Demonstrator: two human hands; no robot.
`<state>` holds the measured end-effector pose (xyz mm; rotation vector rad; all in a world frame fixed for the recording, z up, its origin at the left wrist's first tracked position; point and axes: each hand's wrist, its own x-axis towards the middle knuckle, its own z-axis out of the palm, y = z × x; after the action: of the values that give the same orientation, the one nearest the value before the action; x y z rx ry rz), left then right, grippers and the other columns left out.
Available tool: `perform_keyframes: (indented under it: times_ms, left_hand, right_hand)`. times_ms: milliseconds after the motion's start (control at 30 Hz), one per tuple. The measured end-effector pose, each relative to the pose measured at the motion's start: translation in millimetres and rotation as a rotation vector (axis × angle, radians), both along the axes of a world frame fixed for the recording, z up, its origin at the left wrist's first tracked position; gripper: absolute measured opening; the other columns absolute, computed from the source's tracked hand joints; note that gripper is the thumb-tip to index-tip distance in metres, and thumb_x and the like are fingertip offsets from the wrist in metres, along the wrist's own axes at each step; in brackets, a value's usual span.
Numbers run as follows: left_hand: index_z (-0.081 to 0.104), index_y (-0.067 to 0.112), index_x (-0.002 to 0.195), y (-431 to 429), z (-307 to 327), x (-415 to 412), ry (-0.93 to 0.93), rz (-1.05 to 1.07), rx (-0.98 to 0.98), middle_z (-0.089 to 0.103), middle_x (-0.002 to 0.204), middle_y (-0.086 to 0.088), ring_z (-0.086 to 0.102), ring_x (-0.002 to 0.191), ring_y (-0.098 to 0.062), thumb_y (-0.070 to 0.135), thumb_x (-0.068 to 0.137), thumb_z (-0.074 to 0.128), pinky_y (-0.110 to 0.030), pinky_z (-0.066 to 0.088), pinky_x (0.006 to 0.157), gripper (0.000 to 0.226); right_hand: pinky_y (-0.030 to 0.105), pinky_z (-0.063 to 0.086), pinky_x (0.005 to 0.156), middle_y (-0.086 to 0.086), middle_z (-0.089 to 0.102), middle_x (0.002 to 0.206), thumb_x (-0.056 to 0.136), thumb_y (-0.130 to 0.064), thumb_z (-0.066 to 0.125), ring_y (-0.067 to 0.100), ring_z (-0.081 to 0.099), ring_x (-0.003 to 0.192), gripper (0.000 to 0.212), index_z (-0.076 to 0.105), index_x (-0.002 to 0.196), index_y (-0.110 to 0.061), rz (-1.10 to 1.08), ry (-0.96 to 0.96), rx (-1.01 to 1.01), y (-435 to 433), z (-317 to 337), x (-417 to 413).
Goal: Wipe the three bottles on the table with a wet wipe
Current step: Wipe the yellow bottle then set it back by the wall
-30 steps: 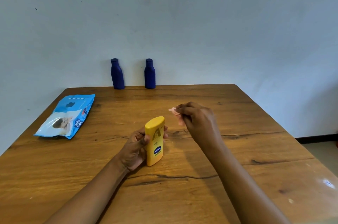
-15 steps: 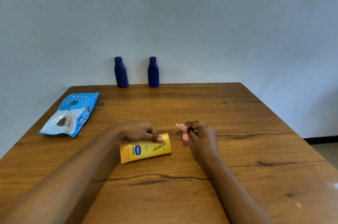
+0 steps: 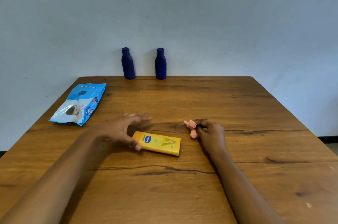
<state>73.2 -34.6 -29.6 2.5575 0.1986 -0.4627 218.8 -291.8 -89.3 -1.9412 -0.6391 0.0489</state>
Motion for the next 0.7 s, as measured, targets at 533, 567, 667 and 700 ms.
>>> perform_keyframes:
  times_ms: [533, 567, 667, 700]
  left_hand:
    - [0.055, 0.013, 0.129, -6.8, -8.2, -0.2, -0.410, 0.342, -1.143, 0.059, 0.130, -0.014, 0.055, 0.122, -0.027, 0.034, 0.054, 0.090, -0.034, 0.054, 0.087, 0.085]
    - [0.055, 0.013, 0.129, -13.4, -6.2, 6.8, -0.428, 0.358, -1.178, 0.059, 0.130, -0.013, 0.056, 0.121, -0.025, 0.036, 0.055, 0.089, -0.032, 0.054, 0.085, 0.085]
    - [0.052, 0.012, 0.132, -34.4, -7.3, 23.6, -0.471, 0.378, -1.258, 0.059, 0.131, -0.011, 0.056, 0.121, -0.025, 0.037, 0.063, 0.085, -0.032, 0.054, 0.085, 0.080]
    - [0.052, 0.012, 0.132, -40.7, -8.4, 27.3, -0.484, 0.379, -1.274, 0.059, 0.131, -0.011, 0.056, 0.121, -0.025, 0.034, 0.069, 0.081, -0.034, 0.054, 0.087, 0.073]
  right_hand:
    - [0.005, 0.045, 0.071, -0.015, 0.065, 0.093, 0.091, -0.001, 0.054, -0.004, 0.059, 0.087, 0.025, 0.070, 0.103, -0.016, -0.027, 0.191, 0.097, -2.9, 2.7, -0.3]
    - [0.006, 0.046, 0.071, -0.016, 0.064, 0.093, 0.091, -0.002, 0.054, -0.004, 0.059, 0.088, 0.024, 0.070, 0.103, -0.016, -0.029, 0.206, 0.107, -3.5, 3.1, -0.2]
    - [0.006, 0.046, 0.069, -0.018, 0.063, 0.090, 0.091, -0.001, 0.054, -0.004, 0.059, 0.085, 0.025, 0.070, 0.104, -0.016, -0.043, 0.214, 0.123, -4.7, 4.3, -0.8]
    - [0.006, 0.045, 0.068, -0.019, 0.063, 0.089, 0.091, -0.001, 0.054, -0.005, 0.059, 0.084, 0.025, 0.069, 0.104, -0.016, -0.047, 0.213, 0.122, -4.5, 4.6, -1.2]
